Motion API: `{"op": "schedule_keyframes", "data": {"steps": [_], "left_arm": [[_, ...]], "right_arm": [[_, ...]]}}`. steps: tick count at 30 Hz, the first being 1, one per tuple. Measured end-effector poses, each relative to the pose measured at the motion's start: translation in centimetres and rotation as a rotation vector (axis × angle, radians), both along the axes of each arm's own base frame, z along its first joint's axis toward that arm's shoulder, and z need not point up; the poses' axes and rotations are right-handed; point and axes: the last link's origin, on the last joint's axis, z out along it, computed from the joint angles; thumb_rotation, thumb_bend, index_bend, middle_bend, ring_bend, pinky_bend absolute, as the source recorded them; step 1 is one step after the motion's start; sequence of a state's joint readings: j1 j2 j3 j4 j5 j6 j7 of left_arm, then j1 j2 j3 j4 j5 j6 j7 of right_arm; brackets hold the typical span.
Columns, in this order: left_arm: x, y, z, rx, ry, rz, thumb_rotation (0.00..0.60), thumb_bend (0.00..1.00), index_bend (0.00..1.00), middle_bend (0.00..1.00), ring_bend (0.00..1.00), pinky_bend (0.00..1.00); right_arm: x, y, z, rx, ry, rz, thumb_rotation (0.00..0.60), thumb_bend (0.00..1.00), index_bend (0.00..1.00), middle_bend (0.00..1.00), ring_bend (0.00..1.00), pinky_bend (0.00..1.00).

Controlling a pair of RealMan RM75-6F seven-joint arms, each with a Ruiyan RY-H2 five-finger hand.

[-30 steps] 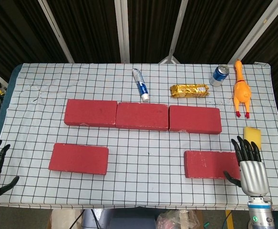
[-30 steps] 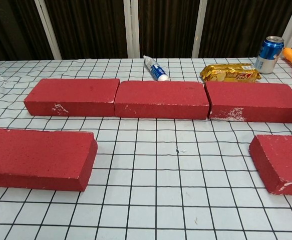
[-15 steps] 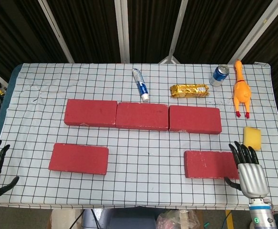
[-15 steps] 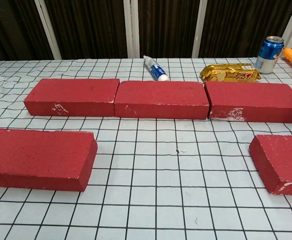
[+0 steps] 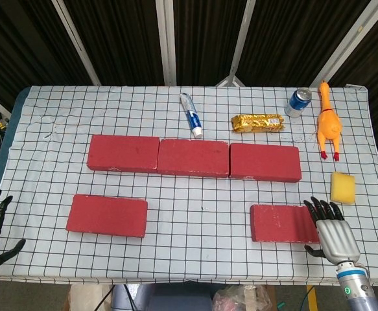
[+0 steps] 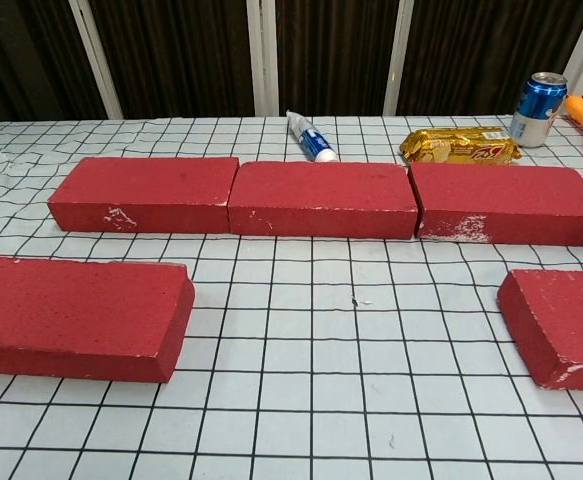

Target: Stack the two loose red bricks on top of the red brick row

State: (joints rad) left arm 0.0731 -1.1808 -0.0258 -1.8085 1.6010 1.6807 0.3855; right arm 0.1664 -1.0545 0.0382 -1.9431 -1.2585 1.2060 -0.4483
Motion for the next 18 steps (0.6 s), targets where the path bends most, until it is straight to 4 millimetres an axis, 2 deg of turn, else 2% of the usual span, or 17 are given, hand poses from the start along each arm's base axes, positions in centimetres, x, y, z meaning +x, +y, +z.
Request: {"op": "schedule_keyframes", "data": {"steps": [10, 18], "left_arm": [[-0.1, 0.1, 0.2, 0.009, -0.001, 0.007, 0.6, 0.0, 0.13, 0.01, 0.02, 0.11], [-0.2, 0.2, 0.1, 0.005, 0.004, 0.012, 0.6, 0.0, 0.13, 0.01, 0.02, 0.11]], "right_arm": [[0.7, -2.4, -0.9, 0.112, 0.06, -0.08, 0.6, 0.19, 0.02, 0.0, 0.0, 0.0], [1.1, -3.1, -2.1, 0.148, 0.069, -0.117, 0.6, 0.19, 0.02, 0.0, 0.0, 0.0]]}}
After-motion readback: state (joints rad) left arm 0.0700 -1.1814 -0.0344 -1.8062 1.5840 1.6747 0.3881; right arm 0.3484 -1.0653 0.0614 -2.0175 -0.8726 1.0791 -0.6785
